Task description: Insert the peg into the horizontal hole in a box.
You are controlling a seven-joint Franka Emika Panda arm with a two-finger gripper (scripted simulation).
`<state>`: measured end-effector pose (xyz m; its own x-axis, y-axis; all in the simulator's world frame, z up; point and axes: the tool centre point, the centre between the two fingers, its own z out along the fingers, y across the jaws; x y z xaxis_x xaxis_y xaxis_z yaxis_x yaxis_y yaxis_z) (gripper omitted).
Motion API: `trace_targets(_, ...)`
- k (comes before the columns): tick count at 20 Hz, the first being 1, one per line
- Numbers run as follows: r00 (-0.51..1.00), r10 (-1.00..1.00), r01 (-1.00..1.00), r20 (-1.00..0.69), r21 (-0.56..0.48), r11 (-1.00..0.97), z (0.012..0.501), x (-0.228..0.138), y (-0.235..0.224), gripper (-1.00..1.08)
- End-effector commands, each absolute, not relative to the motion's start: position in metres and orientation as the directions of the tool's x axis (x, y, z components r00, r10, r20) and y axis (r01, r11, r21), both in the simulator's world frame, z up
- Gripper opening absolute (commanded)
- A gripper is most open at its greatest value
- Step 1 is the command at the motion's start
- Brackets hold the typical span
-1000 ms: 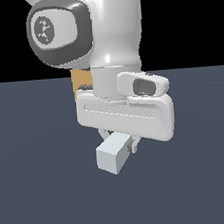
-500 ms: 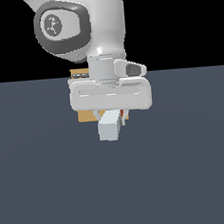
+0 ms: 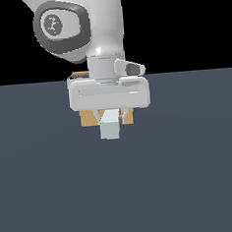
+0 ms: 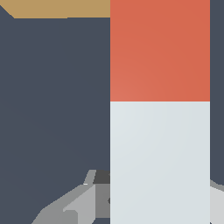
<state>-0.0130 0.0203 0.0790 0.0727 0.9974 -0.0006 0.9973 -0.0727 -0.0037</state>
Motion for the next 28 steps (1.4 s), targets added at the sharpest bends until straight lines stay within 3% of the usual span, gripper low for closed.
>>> trace_targets(1,0.071,0.997,0.997,0.000,0.000,-0.071,0.081,-0.012,0.020,-1.00)
trace_targets(14,0.070,0.998,0.998,-0.001,-0.001,-0.070,0.081,-0.012,0.030,-1.00)
trace_targets(28,0.070,0.998,0.998,0.000,0.002,-0.070,0.083,-0.005,0.128,-1.00)
